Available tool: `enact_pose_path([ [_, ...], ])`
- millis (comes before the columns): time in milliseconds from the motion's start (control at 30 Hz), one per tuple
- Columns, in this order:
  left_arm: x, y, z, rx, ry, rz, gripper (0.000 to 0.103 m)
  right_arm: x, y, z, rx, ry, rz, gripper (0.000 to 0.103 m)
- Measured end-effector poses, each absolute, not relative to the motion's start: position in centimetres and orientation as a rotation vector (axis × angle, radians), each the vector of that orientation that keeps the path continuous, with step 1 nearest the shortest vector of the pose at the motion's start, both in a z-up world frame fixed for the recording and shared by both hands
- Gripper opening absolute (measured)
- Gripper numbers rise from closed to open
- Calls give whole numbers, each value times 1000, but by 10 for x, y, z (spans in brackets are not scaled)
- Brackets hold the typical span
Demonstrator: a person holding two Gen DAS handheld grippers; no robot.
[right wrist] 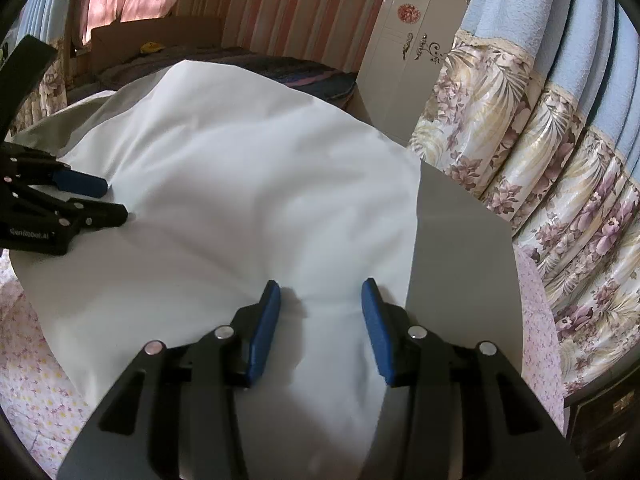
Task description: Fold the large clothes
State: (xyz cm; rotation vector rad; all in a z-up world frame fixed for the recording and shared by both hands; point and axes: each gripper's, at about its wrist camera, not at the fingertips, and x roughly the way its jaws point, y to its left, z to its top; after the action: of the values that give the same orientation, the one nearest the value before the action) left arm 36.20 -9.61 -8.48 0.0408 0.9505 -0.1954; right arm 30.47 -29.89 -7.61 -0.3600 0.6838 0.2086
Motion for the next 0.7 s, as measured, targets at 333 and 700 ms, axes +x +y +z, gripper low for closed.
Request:
enact_pose_path([
  [333, 342, -79, -50, -34, 855, -149, 100, 252, -345, -16, -132, 586, 138, 90],
  [700, 300, -116, -28, 17, 775, -204, 100, 239, -439, -46, 367, 681, -14, 97],
])
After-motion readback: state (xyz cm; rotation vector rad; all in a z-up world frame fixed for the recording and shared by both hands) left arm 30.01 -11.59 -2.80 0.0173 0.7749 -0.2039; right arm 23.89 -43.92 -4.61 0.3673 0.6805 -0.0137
